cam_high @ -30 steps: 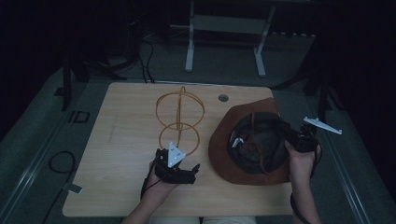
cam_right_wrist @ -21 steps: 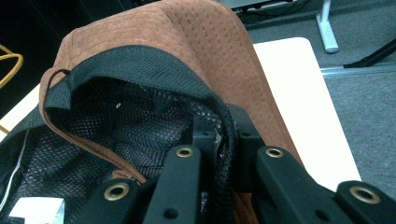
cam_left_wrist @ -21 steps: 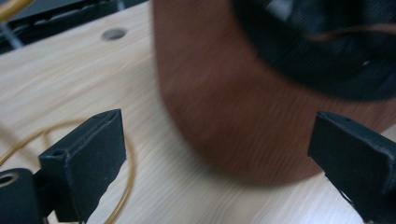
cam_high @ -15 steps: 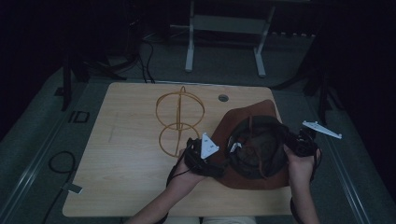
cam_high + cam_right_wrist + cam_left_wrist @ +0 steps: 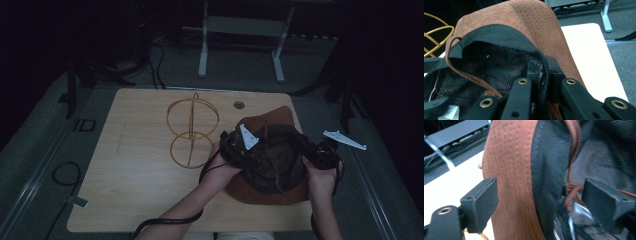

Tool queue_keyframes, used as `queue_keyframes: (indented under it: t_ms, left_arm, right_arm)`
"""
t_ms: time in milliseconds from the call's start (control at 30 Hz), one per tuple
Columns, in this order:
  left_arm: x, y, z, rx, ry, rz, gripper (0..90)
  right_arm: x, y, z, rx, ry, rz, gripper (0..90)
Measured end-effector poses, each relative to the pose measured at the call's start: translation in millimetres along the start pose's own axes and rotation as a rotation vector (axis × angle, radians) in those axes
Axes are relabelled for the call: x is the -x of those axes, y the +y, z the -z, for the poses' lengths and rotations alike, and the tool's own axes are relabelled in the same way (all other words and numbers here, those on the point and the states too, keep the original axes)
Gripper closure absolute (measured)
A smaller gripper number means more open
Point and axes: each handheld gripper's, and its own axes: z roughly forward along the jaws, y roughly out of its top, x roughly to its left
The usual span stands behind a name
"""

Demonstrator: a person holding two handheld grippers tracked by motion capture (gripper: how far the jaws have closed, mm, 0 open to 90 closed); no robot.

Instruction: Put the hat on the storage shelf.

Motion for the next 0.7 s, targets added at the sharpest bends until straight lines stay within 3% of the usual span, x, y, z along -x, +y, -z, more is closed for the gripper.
queue_keyframes:
  t_ms: [133, 300, 367, 467, 533, 700]
  left_arm:
    - [1.9, 0.3, -10.8, -0.039, 0.020, 0.002, 22.0]
    - [-2.5, -2.5, -16.5, -0.041, 0.077, 0.007, 51.3]
    - [-4.9, -2.1, -18.0, -0.044, 0.083, 0.032, 63.3]
    - [-2.7, -1.8, -20.0, -0.045, 0.115, 0.016, 81.9]
    - [-1.6, -1.8, -20.3, -0.042, 0.131, 0.009, 85.4]
    - [-4.5, -1.2, -17.0, -0.035, 0.116, -0.005, 86.2]
  right_arm:
    - [-4.1, 0.1, 4.4, 0.008, 0.008, 0.004, 83.8]
    - [-11.3, -0.3, 11.5, 0.018, 0.005, 0.035, 83.8]
    - [-13.8, -0.8, 13.3, 0.020, 0.007, 0.044, 83.8]
    - [-16.1, -3.4, 13.2, 0.013, 0.008, 0.051, 83.7]
    - [-17.0, -7.2, 11.6, 0.006, 0.000, 0.063, 83.7]
    - [-12.6, -15.3, 12.1, -0.011, 0.012, 0.072, 82.4]
